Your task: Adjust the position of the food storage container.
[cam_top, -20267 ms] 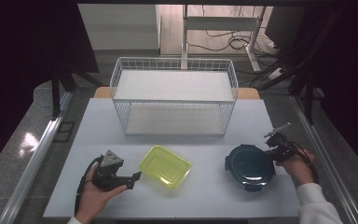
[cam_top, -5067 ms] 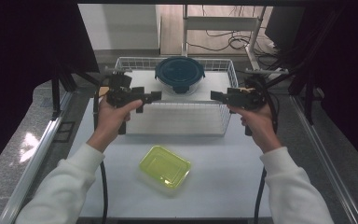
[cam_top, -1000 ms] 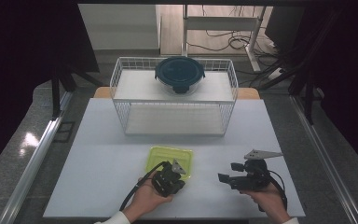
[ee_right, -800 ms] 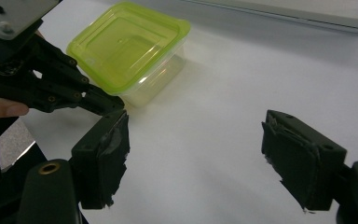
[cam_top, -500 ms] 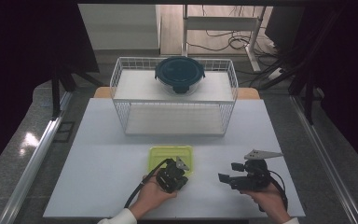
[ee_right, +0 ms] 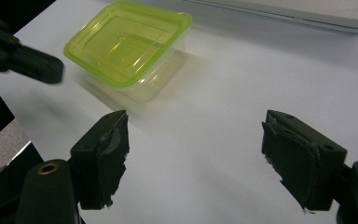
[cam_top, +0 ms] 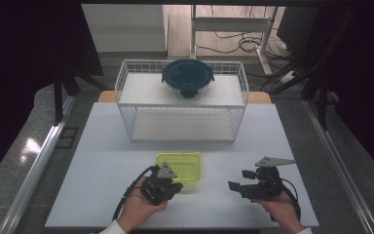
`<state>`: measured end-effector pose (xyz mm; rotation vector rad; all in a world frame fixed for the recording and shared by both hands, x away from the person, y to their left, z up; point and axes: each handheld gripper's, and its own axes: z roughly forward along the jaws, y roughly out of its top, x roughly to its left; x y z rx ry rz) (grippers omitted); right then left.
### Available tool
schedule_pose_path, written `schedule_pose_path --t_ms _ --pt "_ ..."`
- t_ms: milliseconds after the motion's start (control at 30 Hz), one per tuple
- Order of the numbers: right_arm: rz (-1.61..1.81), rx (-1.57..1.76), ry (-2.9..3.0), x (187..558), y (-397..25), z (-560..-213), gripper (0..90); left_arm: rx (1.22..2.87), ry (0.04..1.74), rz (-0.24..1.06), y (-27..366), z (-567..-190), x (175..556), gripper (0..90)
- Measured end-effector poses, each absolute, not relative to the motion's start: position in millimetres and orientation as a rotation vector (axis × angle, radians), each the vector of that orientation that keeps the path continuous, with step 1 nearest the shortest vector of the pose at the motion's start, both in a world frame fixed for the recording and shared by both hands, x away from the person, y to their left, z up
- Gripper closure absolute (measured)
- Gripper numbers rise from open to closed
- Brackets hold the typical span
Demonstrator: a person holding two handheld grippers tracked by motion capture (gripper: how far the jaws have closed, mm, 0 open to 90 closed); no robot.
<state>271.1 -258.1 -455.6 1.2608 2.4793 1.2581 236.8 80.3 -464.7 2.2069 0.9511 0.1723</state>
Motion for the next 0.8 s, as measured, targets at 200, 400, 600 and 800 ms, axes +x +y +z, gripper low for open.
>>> schedule_pose_path --t_ms 200,400,600,800 --pt "1.250 1.256 2.488 270.6 -255.4 -457.0 23.0 2.120 1.045 0.179 112.6 -462.4 240.9 89.1" --pt "1.238 1.266 2.493 272.4 -255.4 -460.8 23.0 2.038 1.114 0.233 130.9 -462.8 247.6 68.5" --pt "1.233 1.273 2.491 273.0 -255.1 -461.9 21.6 2.031 1.181 0.246 137.3 -466.4 252.1 33.3" --pt "1.226 1.274 2.485 272.7 -252.5 -462.1 18.8 2.034 1.196 0.254 142.1 -467.9 254.0 28.6"
